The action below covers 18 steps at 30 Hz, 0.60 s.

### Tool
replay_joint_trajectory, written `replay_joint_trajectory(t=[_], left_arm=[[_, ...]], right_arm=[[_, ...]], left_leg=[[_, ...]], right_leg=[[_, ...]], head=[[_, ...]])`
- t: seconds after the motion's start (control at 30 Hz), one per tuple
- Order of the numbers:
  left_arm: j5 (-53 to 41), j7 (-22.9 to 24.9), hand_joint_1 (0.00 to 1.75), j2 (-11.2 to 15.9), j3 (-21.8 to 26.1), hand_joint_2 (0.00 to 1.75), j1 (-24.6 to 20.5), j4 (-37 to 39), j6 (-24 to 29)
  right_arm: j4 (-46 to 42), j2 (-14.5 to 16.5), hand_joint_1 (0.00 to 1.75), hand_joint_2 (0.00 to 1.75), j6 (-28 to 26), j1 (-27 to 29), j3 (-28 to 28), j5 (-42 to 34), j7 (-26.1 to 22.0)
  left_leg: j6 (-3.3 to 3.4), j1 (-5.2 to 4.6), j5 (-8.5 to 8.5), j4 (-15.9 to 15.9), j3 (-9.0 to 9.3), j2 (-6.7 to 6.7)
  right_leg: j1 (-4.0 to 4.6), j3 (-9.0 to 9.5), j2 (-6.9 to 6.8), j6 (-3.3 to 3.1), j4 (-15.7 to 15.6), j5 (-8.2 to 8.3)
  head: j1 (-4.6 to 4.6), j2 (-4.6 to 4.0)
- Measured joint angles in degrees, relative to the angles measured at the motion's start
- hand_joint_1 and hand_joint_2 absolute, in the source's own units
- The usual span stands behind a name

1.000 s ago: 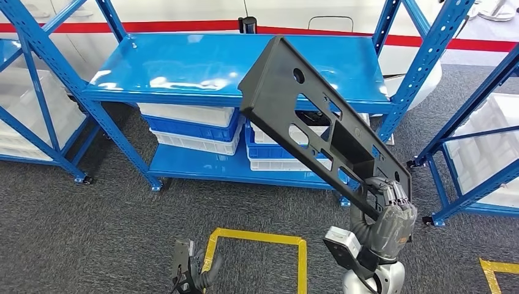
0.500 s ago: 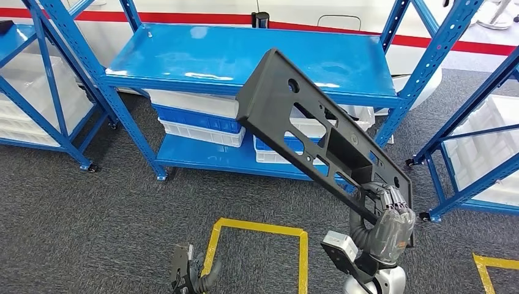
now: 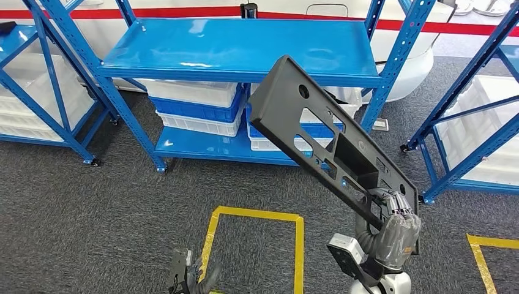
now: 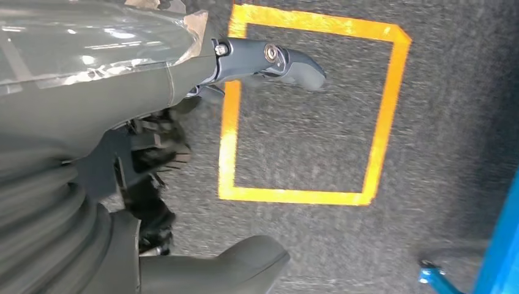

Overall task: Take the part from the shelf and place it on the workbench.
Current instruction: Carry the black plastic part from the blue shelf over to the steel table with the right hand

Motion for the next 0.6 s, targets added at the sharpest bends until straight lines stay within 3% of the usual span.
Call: replay_joint_trajectory(t=[0.03, 0.07, 0.1, 0.13, 0.2, 0.27, 0.37, 0.43, 0.5, 0.53, 0.57, 0.6], left_arm=[[-0.31, 0.00, 0.00, 0.20, 0.00, 1.75, 0.15, 0.01, -0.26], [-0.56, 0.00, 0.00, 0.41, 0.01, 1.75, 0.27, 0.01, -0.49], [-0.74, 0.00, 0.00, 0.60, 0.01, 1.75, 0.35, 0.02, -0.67], [-0.92, 0.00, 0.00, 0.77, 0.02, 1.75, 0.38, 0.02, -0.85], [-1.18, -0.03, 0.00, 1.03, 0.04, 1.75, 0.28, 0.02, -1.09], [-1.34, -0.12, 0.00, 1.20, 0.12, 1.75, 0.18, 0.02, -1.19], [-1.35, -0.21, 0.00, 1.40, 0.39, 1.75, 0.36, 0.03, -1.19], [-1.33, -0.26, 0.00, 1.44, 0.52, 1.75, 0.50, 0.05, -1.19], [-1.32, -0.33, 0.00, 1.40, 0.56, 1.75, 0.69, 0.06, -1.19], [-1.30, -0.37, 0.00, 1.40, 0.61, 1.75, 0.84, 0.06, -1.18], [-1.27, -0.41, 0.00, 1.40, 0.69, 1.75, 0.96, 0.06, -1.15], [-1.25, -0.44, 0.00, 1.42, 0.79, 1.75, 1.06, 0.06, -1.14]], right_arm=[[0.00, -0.02, 1.75, 1.75, 0.00, 0.15, -0.21, 0.07, 0.00], [0.00, -0.07, 1.75, 1.75, 0.00, 0.29, -0.41, 0.08, 0.00], [0.00, -0.11, 1.75, 1.75, 0.00, 0.41, -0.58, 0.08, 0.00], [0.00, -0.15, 1.75, 1.75, 0.00, 0.49, -0.72, 0.05, 0.00], [-0.02, -0.17, 1.75, 1.75, 0.00, 0.57, -0.85, -0.02, 0.00], [-0.07, -0.17, 1.75, 1.75, 0.00, 0.56, -0.89, -0.07, 0.00], [-0.09, -0.28, 1.75, 1.75, 0.00, 0.61, -0.92, -0.19, 0.00], [-0.09, -0.48, 1.75, 1.75, 0.00, 0.70, -0.95, -0.36, 0.00], [-0.08, -0.63, 1.75, 1.75, 0.00, 0.86, -0.96, -0.56, 0.00], [-0.07, -0.69, 1.75, 1.75, 0.00, 0.95, -0.96, -0.63, 0.00], [-0.07, -0.75, 1.75, 1.75, 0.00, 1.03, -0.96, -0.70, 0.00], [-0.07, -0.79, 1.75, 1.75, 0.00, 1.08, -0.96, -0.75, 0.00]], left_leg=[[-0.09, 0.06, -0.98, 2.73, -0.24, 0.00], [-0.05, 0.09, -0.72, 3.69, 0.38, 0.00], [0.14, 0.10, 0.47, 2.50, 2.08, 0.00], [0.51, 0.06, 1.86, -0.62, 4.80, -0.01], [1.42, -0.20, 2.76, -9.19, 11.14, -0.02], [2.09, -0.70, 2.27, -13.92, 14.22, -0.05], [3.01, -0.83, 3.77, -15.01, 13.63, 0.10], [3.74, -0.58, 5.40, -15.59, 12.37, 0.34], [4.06, -0.73, 6.77, -15.53, 10.58, 0.43], [4.02, -0.77, 7.48, -15.45, 9.61, 0.49], [3.94, -0.76, 8.13, -15.33, 8.66, 0.56], [3.81, -0.72, 8.71, -15.14, 7.75, 0.63]], right_leg=[[0.08, -0.71, -0.02, -0.02, 0.02, 0.55], [0.15, -1.40, -0.04, 0.01, 0.04, 1.08], [0.23, -2.02, -0.04, 0.09, 0.05, 1.59], [0.30, -2.57, -0.02, 0.22, 0.05, 2.10], [0.43, -3.24, 0.01, 0.64, 0.06, 2.99], [0.38, -3.44, -0.08, 1.38, -0.08, 3.81], [0.39, -4.09, -0.12, 2.38, 0.18, 4.20], [0.64, -5.72, 0.01, 1.98, 3.53, 0.69], [0.67, -7.66, 0.06, 1.47, 10.49, -4.36], [0.63, -8.14, 0.06, 1.69, 13.85, -5.60], [0.58, -7.95, 0.06, 2.23, 15.83, -5.58], [0.51, -6.78, 0.06, 2.95, 15.81, -4.54]], head=[[0.00, 0.00], [-0.01, 0.00], [-0.02, 0.00], [-0.01, 0.00], [0.01, 0.00], [-0.03, 0.00], [-0.25, 0.00], [0.03, 0.00], [0.34, 0.00], [0.37, 0.00], [0.39, 0.00], [0.42, 0.00]])
